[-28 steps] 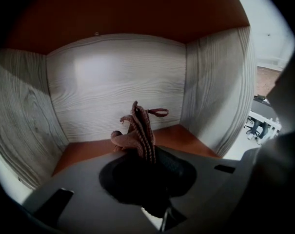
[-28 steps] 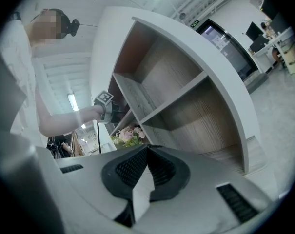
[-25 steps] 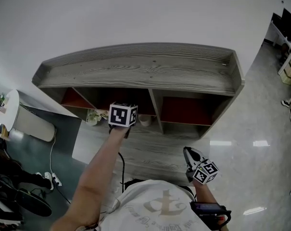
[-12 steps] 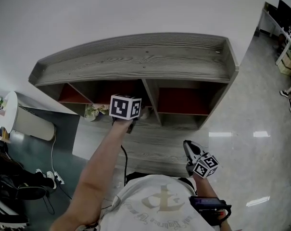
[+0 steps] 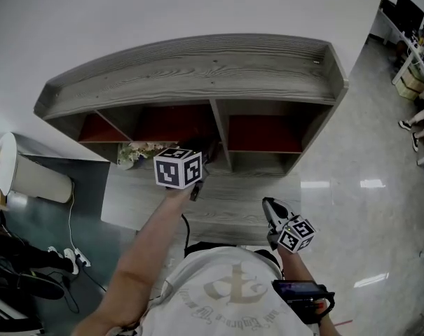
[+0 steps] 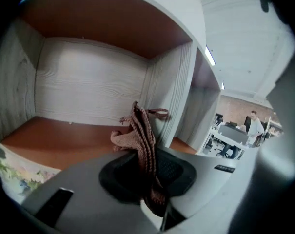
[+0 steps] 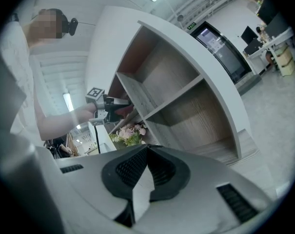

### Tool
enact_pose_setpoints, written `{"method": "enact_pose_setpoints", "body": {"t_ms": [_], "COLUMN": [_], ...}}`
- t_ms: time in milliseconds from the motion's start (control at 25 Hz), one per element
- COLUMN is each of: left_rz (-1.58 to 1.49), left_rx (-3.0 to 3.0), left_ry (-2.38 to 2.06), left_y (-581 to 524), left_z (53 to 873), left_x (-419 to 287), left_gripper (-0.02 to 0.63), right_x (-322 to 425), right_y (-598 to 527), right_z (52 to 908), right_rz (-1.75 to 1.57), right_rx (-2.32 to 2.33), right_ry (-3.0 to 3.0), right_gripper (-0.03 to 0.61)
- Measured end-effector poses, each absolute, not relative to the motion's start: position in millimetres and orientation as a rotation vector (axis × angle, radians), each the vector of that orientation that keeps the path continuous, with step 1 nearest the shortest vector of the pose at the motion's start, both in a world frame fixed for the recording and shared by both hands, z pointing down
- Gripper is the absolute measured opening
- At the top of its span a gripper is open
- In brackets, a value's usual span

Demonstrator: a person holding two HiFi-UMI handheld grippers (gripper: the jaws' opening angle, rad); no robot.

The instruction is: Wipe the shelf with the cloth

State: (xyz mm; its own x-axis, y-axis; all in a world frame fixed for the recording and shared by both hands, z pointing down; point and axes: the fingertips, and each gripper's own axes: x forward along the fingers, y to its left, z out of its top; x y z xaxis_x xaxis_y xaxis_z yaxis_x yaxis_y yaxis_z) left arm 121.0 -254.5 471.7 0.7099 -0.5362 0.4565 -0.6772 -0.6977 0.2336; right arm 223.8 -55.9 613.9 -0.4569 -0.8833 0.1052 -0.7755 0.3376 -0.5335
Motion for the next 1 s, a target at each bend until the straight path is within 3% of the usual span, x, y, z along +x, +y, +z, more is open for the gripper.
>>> {"method": "enact_pose_setpoints", "body": {"t_ms": [440,1000], "left_rz": [0.288,0.363], "left_rx": [2.598,2.548], "left_ry": [-0.782,-0.645], "left_y": [-186,-112], "left_z": [504,577], "left_x": [90,54], "left_gripper": [0.066,0.066], "right_x": [211,192], "right_y": [-44,-23], "right_z": [588,572], "right_rz": [-0.733,-0.663], "right_rx": [-1.626,-1.745], "right_ry": [2.389,2.408], "right_gripper": [0.006,0.006]}}
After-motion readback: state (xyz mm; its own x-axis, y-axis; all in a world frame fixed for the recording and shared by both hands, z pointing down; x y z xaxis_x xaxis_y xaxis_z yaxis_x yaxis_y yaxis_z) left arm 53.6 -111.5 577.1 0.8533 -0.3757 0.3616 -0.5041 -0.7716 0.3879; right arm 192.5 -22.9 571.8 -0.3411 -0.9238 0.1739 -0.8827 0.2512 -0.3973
